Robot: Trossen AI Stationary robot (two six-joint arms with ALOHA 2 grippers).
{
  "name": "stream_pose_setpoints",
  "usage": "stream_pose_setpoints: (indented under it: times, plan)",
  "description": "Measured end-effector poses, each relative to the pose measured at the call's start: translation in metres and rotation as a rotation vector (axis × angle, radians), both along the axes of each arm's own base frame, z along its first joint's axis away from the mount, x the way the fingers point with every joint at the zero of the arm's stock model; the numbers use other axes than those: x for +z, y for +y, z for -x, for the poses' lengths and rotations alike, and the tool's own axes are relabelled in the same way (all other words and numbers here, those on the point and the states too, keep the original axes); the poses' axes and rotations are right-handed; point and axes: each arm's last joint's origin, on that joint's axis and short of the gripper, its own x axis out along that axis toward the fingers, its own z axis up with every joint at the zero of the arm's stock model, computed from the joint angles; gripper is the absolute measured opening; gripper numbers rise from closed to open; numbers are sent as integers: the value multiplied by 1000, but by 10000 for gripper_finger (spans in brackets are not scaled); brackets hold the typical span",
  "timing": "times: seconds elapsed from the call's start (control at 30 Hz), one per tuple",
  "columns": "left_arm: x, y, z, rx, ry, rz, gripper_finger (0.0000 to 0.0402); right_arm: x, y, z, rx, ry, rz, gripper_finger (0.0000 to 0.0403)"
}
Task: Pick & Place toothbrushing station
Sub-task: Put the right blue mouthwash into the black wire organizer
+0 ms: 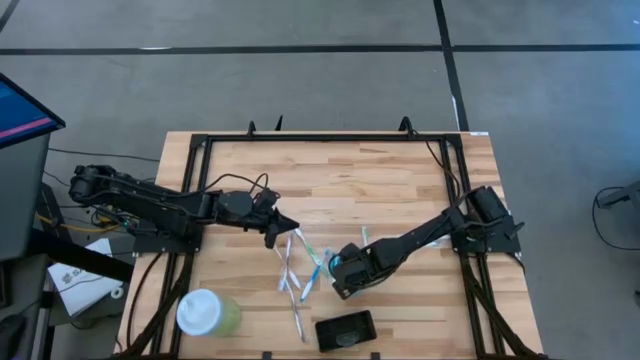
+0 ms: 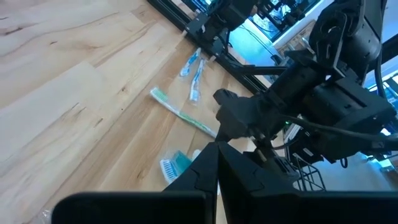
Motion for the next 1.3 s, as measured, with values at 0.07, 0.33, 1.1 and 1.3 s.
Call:
stream_pose_setpoints:
  times: [0.07,0.33,1.1,1.3]
  plan:
    - [0,0,0,4,0,-2,2,0,-2,-2,84,-29,43,214]
    - [0,0,0,7,0,-2,2,2,-4,-7,249,-75,82,214]
    - [0,0,0,1,0,-44,2,7,21,-8,-31,87,-80,234]
    - [0,0,0,-1,0,-38,2,4,17,-8,-44,87,-30,263]
